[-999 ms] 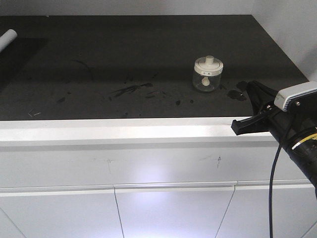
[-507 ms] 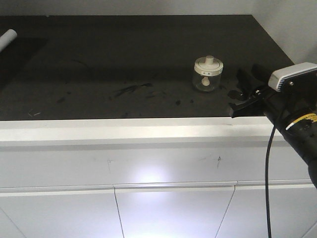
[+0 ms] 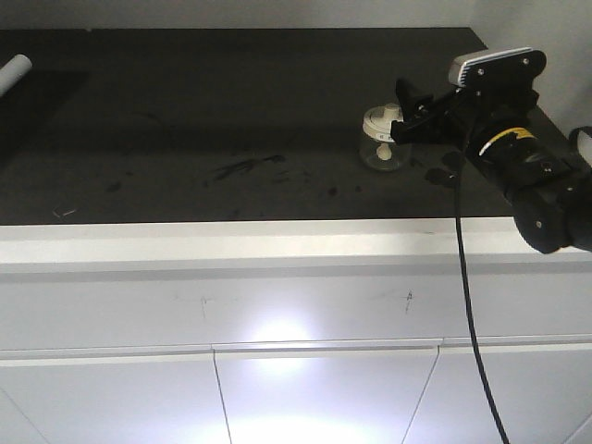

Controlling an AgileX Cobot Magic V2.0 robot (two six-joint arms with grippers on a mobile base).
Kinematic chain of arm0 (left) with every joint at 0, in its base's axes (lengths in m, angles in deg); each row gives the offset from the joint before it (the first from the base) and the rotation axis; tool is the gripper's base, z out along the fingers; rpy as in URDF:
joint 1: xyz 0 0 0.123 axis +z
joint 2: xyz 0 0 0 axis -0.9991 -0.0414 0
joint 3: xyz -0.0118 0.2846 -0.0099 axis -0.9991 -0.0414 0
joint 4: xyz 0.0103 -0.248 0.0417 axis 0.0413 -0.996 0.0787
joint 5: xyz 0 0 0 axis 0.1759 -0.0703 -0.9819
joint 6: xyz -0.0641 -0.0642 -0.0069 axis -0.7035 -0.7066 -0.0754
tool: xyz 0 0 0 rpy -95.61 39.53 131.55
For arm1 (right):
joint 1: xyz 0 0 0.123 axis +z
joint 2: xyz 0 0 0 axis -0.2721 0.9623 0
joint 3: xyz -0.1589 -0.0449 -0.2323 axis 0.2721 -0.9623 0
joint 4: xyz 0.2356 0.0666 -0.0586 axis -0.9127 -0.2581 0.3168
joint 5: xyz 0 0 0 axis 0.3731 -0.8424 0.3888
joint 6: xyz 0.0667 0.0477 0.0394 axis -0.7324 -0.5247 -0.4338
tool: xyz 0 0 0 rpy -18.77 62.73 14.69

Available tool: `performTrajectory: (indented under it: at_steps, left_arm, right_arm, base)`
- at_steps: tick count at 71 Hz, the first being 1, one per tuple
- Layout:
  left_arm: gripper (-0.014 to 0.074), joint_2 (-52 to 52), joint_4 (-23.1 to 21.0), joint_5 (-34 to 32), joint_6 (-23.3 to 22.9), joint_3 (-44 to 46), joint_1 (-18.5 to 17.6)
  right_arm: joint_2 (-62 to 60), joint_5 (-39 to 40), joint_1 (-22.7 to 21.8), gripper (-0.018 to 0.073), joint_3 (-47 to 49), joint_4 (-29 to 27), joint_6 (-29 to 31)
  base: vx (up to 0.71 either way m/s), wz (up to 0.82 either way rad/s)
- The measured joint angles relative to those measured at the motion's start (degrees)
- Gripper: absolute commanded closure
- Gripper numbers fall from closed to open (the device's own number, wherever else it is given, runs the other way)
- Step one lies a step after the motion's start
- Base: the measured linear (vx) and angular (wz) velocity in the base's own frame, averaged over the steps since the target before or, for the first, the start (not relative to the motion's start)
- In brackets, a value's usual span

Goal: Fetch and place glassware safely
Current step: 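Reach the open right gripper over the white-lidded glass jar, then close the right gripper on the jar's white lid knob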

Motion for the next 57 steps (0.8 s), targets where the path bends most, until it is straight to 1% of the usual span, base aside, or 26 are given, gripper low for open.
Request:
performTrajectory:
  at_steps: [18,32,45,57]
  left_arm:
    - [0.0603,0.00,0.00,0.00,0.00,0.00,0.00]
    - [0.0603,0.00,0.00,0.00,0.00,0.00,0.00]
    - [0.0603,0.00,-0.02,0.00,0.00,0.00,0.00]
    - [0.0603,0.00,-0.02,0.00,0.00,0.00,0.00]
  right_arm:
    - [10.84,-6.14,0.00,0.0040,14.86,-0.05,-0.54]
    - [18.07,-11.35,0.00,0.0040,24.14,-0.11,-2.11]
    - [23.06,-13.54,0.00,0.0040,28.92,-0.22,-2.85]
    - [25.74,-14.30,0.00,0.0040,30.23,-0.22,-2.95]
  base:
    - [0.00,0.00]
    - [0.00,0.00]
    - [0.00,0.00]
    - [0.00,0.00]
